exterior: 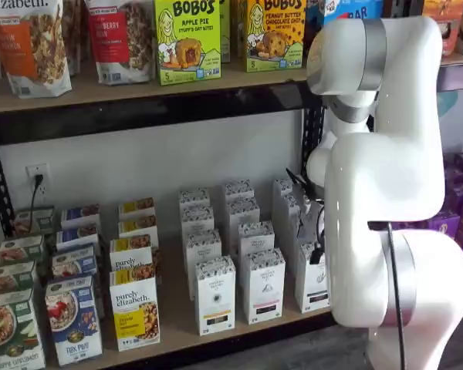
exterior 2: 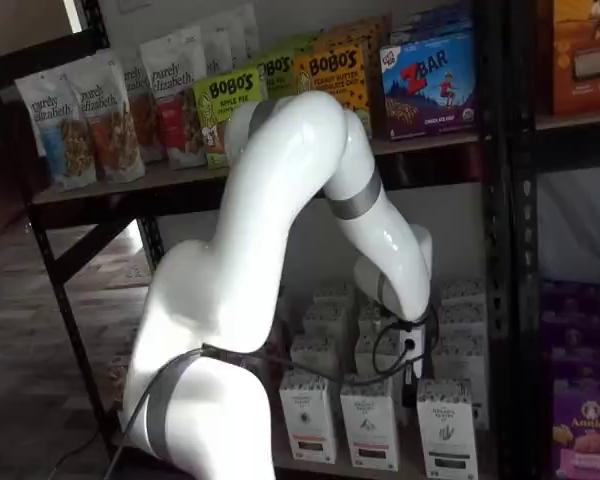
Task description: Pick up the white box with a green strip in the middle, on the bottom shelf, the sixth box from the left
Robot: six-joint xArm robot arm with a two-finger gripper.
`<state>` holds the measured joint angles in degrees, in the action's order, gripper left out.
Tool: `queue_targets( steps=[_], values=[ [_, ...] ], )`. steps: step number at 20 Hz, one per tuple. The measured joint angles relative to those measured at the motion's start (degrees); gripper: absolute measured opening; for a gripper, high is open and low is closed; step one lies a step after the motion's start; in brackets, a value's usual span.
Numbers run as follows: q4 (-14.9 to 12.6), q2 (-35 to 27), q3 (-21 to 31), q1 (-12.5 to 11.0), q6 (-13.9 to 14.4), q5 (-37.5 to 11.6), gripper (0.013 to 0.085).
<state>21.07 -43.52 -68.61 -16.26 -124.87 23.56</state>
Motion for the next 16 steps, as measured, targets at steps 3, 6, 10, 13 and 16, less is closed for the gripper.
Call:
queue_targets(
  steps=[3, 6, 10, 13, 16],
  values=[
    [-8.56, -1.55, -2.74, -0.37, 7.49, 4.26, 0.0850],
    [-9.43, -3.04, -4.18, -0.27, 8.34, 4.84, 0.0850],
    [-7.00, -4.55, -5.88, -0.30, 6.18, 4.86, 0.0850],
    [-6.14, -5.73, -7.66, -0.53, 5.31, 5.21, 0.0850],
    [-7.25, -7.08, -9.67, -0.77, 6.12, 5.64, 0.0850]
  ],
)
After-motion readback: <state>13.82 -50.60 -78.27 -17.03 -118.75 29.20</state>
